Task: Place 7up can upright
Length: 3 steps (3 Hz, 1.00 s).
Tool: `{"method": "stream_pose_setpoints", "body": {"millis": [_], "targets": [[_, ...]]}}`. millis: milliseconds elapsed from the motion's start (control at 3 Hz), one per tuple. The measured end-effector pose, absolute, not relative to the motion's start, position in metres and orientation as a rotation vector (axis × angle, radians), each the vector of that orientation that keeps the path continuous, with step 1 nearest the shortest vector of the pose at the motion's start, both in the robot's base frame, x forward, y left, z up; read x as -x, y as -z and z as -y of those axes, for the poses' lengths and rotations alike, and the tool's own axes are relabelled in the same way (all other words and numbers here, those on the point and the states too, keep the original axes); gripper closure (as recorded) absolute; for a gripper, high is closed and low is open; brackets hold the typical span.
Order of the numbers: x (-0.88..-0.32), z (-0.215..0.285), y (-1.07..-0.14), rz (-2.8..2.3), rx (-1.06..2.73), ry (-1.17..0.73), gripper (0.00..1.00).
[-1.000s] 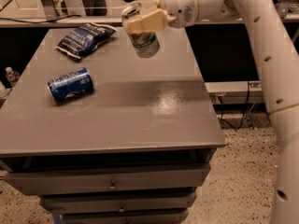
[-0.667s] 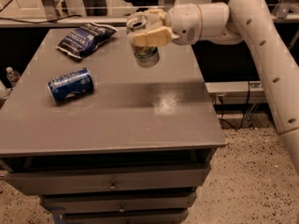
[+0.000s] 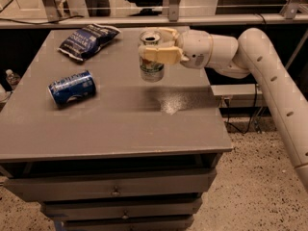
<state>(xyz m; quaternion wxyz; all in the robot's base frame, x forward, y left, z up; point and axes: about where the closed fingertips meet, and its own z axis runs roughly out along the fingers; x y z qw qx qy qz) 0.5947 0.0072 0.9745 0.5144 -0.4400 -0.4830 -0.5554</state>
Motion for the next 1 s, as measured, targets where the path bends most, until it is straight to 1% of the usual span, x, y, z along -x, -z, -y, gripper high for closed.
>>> {"method": "stream_pose_setpoints", "body": {"millis": [1000], "targets": [[-0.596, -0.001, -0.935, 1.103, 1.081, 1.332, 1.0]]}}
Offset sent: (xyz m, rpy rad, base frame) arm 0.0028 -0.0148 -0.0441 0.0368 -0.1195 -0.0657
